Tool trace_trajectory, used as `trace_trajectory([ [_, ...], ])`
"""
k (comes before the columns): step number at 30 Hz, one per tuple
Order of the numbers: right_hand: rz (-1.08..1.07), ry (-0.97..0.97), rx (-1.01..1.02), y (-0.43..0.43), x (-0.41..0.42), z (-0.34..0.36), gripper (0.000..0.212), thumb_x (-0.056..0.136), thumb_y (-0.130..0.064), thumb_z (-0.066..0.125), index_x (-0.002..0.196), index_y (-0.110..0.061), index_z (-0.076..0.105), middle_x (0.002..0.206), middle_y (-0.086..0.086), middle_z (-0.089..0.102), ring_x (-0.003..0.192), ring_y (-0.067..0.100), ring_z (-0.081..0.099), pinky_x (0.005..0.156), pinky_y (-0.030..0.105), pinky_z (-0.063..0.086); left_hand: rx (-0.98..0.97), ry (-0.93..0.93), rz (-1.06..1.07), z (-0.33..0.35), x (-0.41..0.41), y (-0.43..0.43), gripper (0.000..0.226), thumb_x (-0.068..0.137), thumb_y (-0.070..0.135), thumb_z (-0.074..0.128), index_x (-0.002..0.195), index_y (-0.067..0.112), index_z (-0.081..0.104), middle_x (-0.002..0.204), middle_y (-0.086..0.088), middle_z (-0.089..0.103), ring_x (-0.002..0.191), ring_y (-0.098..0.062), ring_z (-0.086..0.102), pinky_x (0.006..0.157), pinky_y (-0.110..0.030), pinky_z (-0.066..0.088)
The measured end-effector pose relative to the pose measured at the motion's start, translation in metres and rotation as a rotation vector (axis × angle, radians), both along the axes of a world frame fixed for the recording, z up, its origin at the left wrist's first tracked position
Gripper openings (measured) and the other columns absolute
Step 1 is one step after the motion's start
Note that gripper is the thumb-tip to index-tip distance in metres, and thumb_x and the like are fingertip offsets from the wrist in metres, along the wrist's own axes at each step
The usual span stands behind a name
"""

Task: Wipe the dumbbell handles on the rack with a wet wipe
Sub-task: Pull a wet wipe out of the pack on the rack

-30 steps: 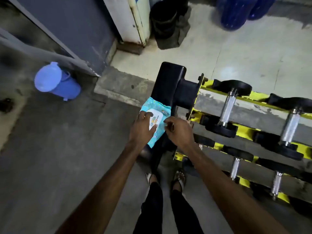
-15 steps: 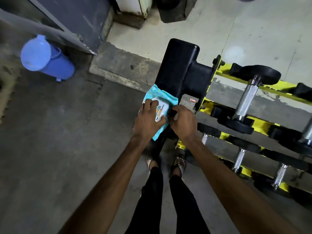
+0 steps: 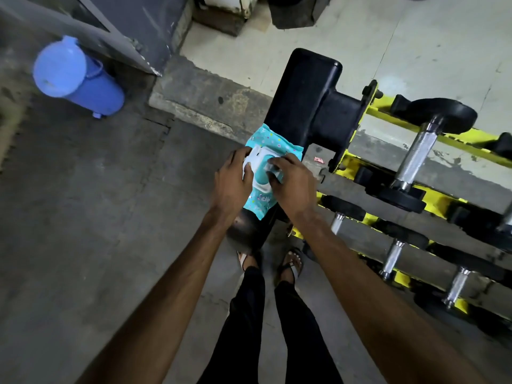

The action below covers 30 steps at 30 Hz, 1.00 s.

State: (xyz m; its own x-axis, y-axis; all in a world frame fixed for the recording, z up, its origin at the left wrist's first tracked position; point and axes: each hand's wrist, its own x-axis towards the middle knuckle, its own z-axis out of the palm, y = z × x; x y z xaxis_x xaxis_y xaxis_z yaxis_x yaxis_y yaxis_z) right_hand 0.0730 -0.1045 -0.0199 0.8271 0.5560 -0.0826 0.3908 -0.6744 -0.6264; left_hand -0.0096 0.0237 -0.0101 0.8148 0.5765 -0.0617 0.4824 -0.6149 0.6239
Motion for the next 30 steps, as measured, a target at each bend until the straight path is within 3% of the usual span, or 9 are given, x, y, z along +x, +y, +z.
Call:
trace_trajectory([
  [3, 0.011, -0.053, -0.053, 0.002, 0.002, -0.003, 0.020, 0.083, -0.020, 0.070, 0.102, -0.024, 0.074, 0.107, -0.007, 0.065, 0.088, 0.021, 0.067, 0.063, 0.027, 0.046, -0.015, -0.003, 0.001, -0.002, 0.001, 0.008, 0.043, 0.093, 0.011, 0.054, 0.136, 0.006, 0.056, 0.126, -0.013, 0.066, 0.109, -0.038, 0.062, 0.085, -0.043, 0.051],
  [5, 0.007, -0.085, -0.068, 0.004, 0.002, -0.005, 0.015, 0.084, -0.020, 0.070, 0.098, -0.024, 0.076, 0.102, -0.006, 0.064, 0.083, 0.021, 0.067, 0.061, 0.028, 0.048, -0.025, 0.008, -0.010, -0.001, 0.002, 0.013, 0.058, 0.088, 0.005, 0.059, 0.145, 0.011, 0.049, 0.137, -0.010, 0.060, 0.118, -0.035, 0.057, 0.091, -0.042, 0.047],
  [8, -0.008, -0.084, -0.053, 0.006, 0.001, -0.008, 0.012, 0.084, -0.023, 0.071, 0.094, -0.027, 0.077, 0.099, -0.008, 0.063, 0.081, 0.018, 0.067, 0.062, 0.027, 0.049, 0.230, 0.048, -0.107, 0.000, 0.004, 0.019, 0.080, 0.078, 0.000, 0.069, 0.152, 0.015, 0.044, 0.154, -0.011, 0.043, 0.137, -0.032, 0.044, 0.104, -0.041, 0.040],
  [10, -0.025, -0.063, -0.041, 0.006, 0.002, -0.010, 0.011, 0.083, -0.024, 0.072, 0.092, -0.028, 0.077, 0.100, -0.010, 0.064, 0.081, 0.016, 0.066, 0.062, 0.026, 0.047, 0.406, 0.023, -0.206, -0.004, 0.006, 0.022, 0.073, 0.073, -0.003, 0.070, 0.143, 0.014, 0.053, 0.157, -0.016, 0.040, 0.141, -0.036, 0.040, 0.107, -0.045, 0.038],
  [12, -0.051, -0.045, -0.018, 0.008, 0.002, -0.011, 0.010, 0.082, -0.023, 0.070, 0.089, -0.028, 0.076, 0.098, -0.010, 0.064, 0.078, 0.016, 0.066, 0.060, 0.027, 0.048, 0.458, -0.042, -0.302, -0.008, 0.006, 0.021, 0.060, 0.071, -0.011, 0.065, 0.128, 0.010, 0.064, 0.153, -0.020, 0.045, 0.140, -0.037, 0.037, 0.107, -0.044, 0.035],
  [15, -0.070, -0.016, 0.017, 0.010, 0.002, -0.012, 0.009, 0.082, -0.024, 0.067, 0.087, -0.028, 0.073, 0.097, -0.009, 0.063, 0.074, 0.017, 0.065, 0.058, 0.030, 0.049, 0.424, -0.055, -0.367, -0.015, 0.001, 0.013, 0.051, 0.072, -0.007, 0.064, 0.121, 0.007, 0.067, 0.152, -0.021, 0.047, 0.144, -0.037, 0.035, 0.113, -0.045, 0.030],
  [19, -0.033, 0.005, 0.038, 0.008, 0.003, -0.015, 0.010, 0.081, -0.025, 0.065, 0.089, -0.026, 0.071, 0.096, -0.007, 0.060, 0.077, 0.018, 0.064, 0.059, 0.032, 0.050, 0.308, 0.011, -0.327, -0.023, -0.005, 0.008, 0.056, 0.078, 0.014, 0.074, 0.132, 0.011, 0.063, 0.161, -0.019, 0.036, 0.152, -0.038, 0.024, 0.123, -0.047, 0.017],
  [23, -0.020, 0.031, 0.057, 0.009, -0.001, -0.017, 0.010, 0.081, -0.024, 0.063, 0.090, -0.020, 0.063, 0.098, -0.005, 0.054, 0.079, 0.020, 0.062, 0.060, 0.034, 0.050, 0.251, 0.001, -0.289, -0.026, -0.001, 0.010, 0.069, 0.069, 0.009, 0.078, 0.135, 0.019, 0.061, 0.163, -0.016, 0.033, 0.154, -0.037, 0.021, 0.125, -0.040, 0.009],
  [30, 0.040, 0.142, 0.137, 0.007, 0.008, -0.020, 0.014, 0.083, -0.022, 0.059, 0.089, -0.010, 0.064, 0.092, 0.002, 0.051, 0.074, 0.013, 0.055, 0.066, 0.037, 0.049, 0.195, -0.059, -0.260, -0.032, 0.002, 0.006, 0.050, 0.077, 0.010, 0.075, 0.122, 0.031, 0.072, 0.165, -0.012, 0.030, 0.155, -0.036, 0.018, 0.125, -0.042, 0.010],
])
